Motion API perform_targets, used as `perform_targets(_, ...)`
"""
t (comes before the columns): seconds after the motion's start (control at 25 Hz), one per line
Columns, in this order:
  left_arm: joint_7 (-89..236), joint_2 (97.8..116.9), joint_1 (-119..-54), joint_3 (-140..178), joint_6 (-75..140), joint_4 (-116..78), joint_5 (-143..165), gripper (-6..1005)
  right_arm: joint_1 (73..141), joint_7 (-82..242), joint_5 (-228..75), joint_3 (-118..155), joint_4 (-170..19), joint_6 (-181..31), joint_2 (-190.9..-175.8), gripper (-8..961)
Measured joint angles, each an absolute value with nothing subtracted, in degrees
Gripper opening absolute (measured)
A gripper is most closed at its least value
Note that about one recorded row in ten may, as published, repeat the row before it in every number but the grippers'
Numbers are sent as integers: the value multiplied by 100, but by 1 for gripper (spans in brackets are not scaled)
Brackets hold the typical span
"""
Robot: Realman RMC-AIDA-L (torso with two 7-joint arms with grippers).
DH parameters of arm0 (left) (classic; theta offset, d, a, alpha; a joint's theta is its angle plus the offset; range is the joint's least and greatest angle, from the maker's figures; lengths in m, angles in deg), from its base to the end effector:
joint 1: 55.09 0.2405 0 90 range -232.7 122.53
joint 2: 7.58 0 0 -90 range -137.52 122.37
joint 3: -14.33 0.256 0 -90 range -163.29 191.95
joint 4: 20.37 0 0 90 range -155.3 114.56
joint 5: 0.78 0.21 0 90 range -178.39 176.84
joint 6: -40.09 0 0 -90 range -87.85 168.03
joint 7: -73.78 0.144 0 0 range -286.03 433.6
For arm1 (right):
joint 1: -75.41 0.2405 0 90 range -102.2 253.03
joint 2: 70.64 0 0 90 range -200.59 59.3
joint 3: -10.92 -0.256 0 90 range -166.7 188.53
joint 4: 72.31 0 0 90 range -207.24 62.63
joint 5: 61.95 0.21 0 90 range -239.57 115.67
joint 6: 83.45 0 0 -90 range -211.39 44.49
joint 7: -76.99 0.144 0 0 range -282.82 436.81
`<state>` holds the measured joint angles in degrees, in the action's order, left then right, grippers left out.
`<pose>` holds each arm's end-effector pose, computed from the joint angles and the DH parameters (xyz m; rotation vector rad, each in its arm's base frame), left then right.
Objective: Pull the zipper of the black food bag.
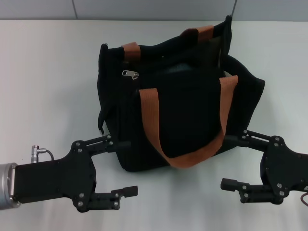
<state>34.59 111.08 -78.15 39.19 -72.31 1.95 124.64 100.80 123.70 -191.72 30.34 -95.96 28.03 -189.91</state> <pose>-0.2846 0.2224 -0.0151 -2.7717 -0.0610 -1.1020 0.2814 0.2354 -0.0145 -2.7933 0.2220 1.0889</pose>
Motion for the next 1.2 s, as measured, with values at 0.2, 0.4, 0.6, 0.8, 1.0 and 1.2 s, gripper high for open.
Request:
perform_targets(0.2,3459,11108,-7802,3920,-7234,195,12464,797,10072,12368,-19171,3034,-9594,2797,-18991,841)
perform_targets(0.4,3459,11108,-7802,3920,-7245,196,12466,795,10049,12360,-19171,3034,-9595,2805,-18991,838)
perform_targets(0.6,3459,11108,-7805,3920,-7265,196,12470,793,10046,12361,-19182,3034,-9594,2814,-18991,836)
perform_targets(0.8,3458,11108,-7818,3920,-7260,195,12469,792,10038,12357,-19183,3034,-9595,2810,-18991,834)
perform_targets(1.0,3500,11108,-7807,3918,-7268,195,12467,790,10037,12355,-19174,3034,-9595,2827,-18991,831)
perform_targets(1.2,3860,11099,-7677,3782,-7378,195,12395,788,10037,12347,-19174,3018,-9595,2824,-18991,829)
